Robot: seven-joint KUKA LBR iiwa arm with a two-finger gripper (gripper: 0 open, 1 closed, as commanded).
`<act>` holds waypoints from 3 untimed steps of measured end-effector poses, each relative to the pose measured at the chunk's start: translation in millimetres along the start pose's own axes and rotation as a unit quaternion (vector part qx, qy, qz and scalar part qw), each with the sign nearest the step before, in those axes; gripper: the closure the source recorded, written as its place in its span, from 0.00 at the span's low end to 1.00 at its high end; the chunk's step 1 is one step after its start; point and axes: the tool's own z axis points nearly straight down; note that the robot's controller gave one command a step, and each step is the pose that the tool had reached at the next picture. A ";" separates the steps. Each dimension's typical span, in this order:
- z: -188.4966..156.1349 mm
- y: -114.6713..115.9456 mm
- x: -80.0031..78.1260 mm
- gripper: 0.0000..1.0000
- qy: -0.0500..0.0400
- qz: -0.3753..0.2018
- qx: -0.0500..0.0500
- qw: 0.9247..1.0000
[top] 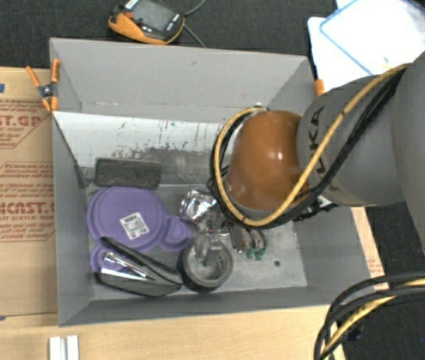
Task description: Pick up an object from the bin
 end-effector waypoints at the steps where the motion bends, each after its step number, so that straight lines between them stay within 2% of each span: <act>1: 0.4 -0.1 -0.1 1.00 0.000 0.000 0.000 1.000; 2: 47.8 -14.7 -6.6 1.00 -0.007 -0.030 -0.002 1.000; 3: 46.1 7.3 -3.3 1.00 -0.012 -0.254 0.004 0.967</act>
Offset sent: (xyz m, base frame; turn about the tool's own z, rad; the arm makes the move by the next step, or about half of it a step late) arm 0.0032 -0.0233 -0.0799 -0.0612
